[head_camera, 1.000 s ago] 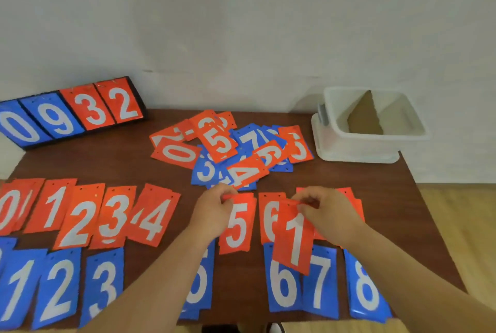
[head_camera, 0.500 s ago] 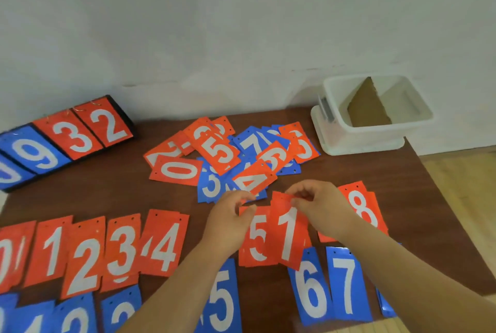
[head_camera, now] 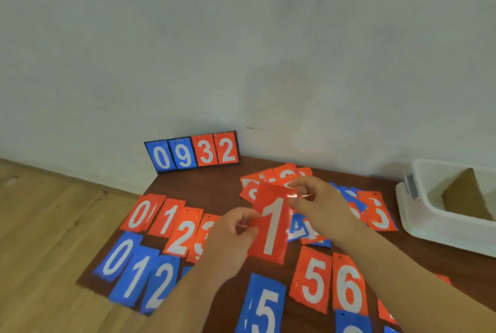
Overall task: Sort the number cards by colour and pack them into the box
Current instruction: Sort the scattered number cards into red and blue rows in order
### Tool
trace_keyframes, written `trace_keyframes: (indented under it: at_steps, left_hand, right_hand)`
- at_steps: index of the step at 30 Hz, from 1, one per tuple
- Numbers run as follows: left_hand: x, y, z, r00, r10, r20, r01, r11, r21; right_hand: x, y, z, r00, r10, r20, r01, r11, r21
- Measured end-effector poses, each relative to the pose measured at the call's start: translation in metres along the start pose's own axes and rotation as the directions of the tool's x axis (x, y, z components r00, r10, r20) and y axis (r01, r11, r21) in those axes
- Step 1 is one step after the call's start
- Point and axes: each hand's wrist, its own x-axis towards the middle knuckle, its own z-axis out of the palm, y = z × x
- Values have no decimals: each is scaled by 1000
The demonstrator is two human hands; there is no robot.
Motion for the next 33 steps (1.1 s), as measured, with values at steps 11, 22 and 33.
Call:
trace_keyframes:
  at_steps: [11,22,33]
  left_hand:
    - [-38,-69,-84,942,-155,-298,142,988,-66]
    - [67,-195,-204,935,-229,-271,279,947,162]
    - [168,-305,-213,958,-287,-28,280,903,324]
  right_hand:
    - [1,-18,101,933,-77,352,148,973,-178]
    - [80,-13,211,957,79,279,73,865,-496]
    - [118,24,267,926,359,116,-222,767,-602]
